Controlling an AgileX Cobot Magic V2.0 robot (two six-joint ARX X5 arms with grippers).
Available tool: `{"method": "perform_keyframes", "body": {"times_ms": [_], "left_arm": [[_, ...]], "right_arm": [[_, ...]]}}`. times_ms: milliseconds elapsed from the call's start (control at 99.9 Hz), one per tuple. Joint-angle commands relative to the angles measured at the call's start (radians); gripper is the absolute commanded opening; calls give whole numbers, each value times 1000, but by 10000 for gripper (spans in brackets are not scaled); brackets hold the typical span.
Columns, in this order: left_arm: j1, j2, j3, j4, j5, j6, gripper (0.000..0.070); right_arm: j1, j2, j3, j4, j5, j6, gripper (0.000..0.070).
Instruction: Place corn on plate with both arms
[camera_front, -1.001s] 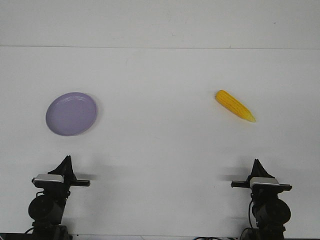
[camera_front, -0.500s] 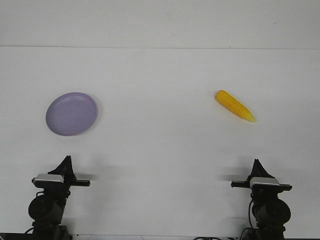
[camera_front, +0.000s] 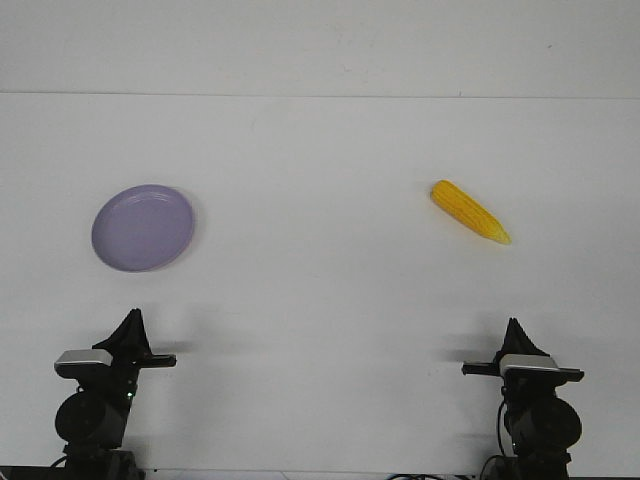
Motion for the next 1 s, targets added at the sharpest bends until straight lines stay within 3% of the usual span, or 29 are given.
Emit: {"method": "perform_keyframes", "body": {"times_ms": [0,120,260,350,430,480,680,991], "left_arm": [[2,-1,-11,23,2,-73,9],[2,16,76,18,-24,-134,10],[2,142,285,-54,-108,-109,19],[5,275,450,-152,-116,-42,193],[16,422,601,-267,-143,-18,400],[27,510,681,-336,-165,-3,482],[138,835,877,-462,-175,53,486],[363,1315,1062,-464,40,49,448]], "right_arm": [[-1,0,-3,12,0,-1,13],[-1,0,-3,12,0,-1,13],[-1,0,-3,12,0,-1,13],[-1,0,-3,12,0,-1,13],[-1,0,-3,12,0,-1,13],[-1,1,-3,12,0,-1,13],[-1,1,-3,12,0,-1,13],[-1,0,-3,12,0,-1,13]]}}
